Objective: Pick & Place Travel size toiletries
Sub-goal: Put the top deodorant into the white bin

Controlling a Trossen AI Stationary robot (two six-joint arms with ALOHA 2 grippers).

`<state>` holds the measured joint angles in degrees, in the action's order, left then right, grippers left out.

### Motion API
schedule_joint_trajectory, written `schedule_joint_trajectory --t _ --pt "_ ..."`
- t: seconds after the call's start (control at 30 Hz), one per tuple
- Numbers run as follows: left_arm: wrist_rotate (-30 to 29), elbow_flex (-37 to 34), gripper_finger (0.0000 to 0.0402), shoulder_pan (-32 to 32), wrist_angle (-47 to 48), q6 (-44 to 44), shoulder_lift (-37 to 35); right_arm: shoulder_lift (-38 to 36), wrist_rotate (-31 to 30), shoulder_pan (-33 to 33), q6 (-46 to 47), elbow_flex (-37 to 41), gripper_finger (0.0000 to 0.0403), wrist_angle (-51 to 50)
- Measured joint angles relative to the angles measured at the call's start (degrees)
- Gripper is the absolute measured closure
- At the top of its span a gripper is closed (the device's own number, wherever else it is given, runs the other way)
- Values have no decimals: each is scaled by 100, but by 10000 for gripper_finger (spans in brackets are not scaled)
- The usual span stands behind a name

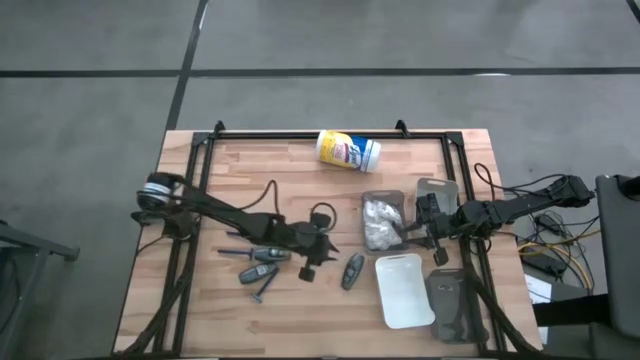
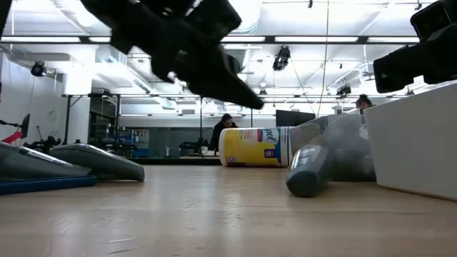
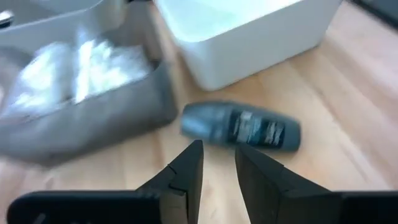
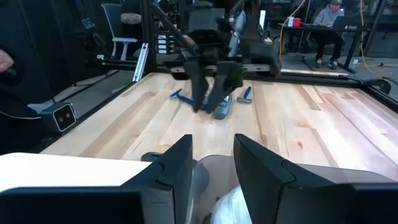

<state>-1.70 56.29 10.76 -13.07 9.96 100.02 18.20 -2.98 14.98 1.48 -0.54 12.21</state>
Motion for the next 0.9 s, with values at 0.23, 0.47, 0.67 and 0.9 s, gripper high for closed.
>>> schedule_joint_trajectory --t 0.23,0.47,0.67,0.9 --pt "-387 -911 302 -2 -574 -261 -639 -6 -1 -2 -12 0 314 100" --pt "-393 -1745 302 -2 -1392 -622 -864 -4 -2 -2 15 0 340 207" --pt "-397 -2166 302 2 -1832 -734 -867 99 2 2 450 0 356 1304" --pt "-398 -2408 302 24 -2098 -767 -867 575 -90 2 785 -136 358 2397"
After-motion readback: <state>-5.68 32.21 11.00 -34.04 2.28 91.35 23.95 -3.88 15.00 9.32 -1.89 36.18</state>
